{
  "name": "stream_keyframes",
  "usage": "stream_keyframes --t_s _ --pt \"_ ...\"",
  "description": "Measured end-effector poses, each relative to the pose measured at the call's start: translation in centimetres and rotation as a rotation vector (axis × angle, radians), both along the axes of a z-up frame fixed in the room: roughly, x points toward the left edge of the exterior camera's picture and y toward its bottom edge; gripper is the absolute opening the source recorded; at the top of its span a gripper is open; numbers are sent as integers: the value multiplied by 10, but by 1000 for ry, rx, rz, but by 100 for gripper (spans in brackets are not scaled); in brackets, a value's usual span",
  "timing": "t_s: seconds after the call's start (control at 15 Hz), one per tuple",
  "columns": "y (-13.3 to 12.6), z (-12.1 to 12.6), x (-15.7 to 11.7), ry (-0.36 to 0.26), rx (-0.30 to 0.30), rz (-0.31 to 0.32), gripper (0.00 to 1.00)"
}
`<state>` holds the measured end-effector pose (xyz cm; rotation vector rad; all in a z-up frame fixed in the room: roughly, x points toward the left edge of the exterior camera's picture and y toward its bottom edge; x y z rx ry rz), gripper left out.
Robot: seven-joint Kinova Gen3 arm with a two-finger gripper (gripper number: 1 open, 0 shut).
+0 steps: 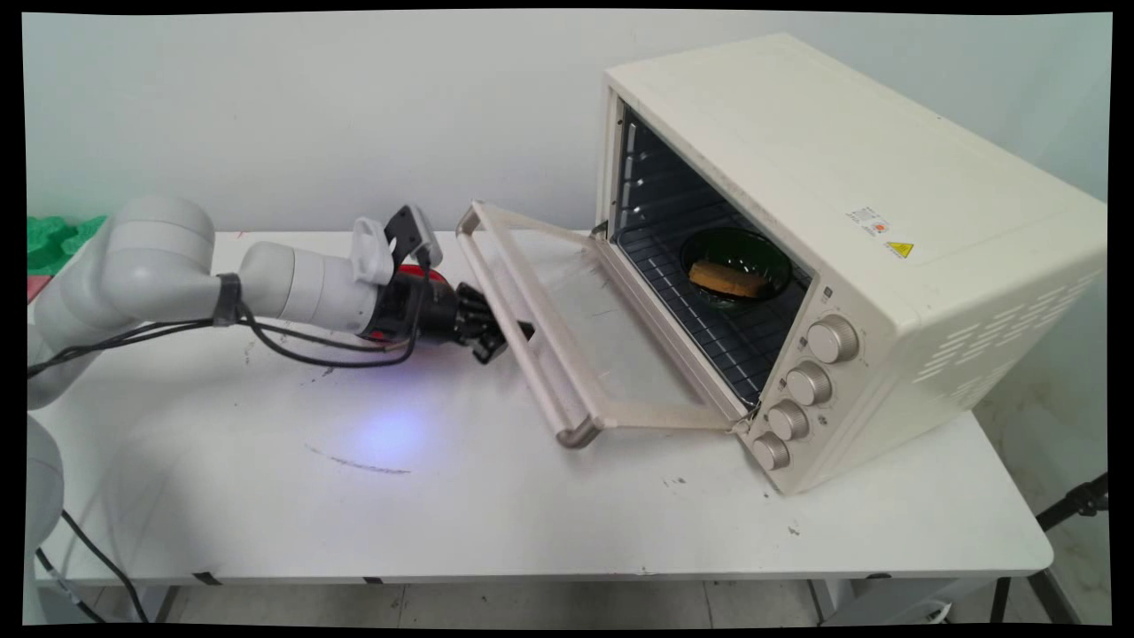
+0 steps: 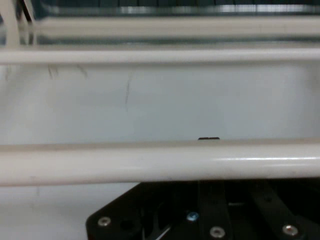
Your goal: Close the oven
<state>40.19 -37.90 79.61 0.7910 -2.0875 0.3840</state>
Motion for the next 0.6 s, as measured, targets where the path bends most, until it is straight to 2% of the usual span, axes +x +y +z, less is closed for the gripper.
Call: stream_keyframes --t_s 0.6 --pt "-23 52 -19 140 -108 20 0"
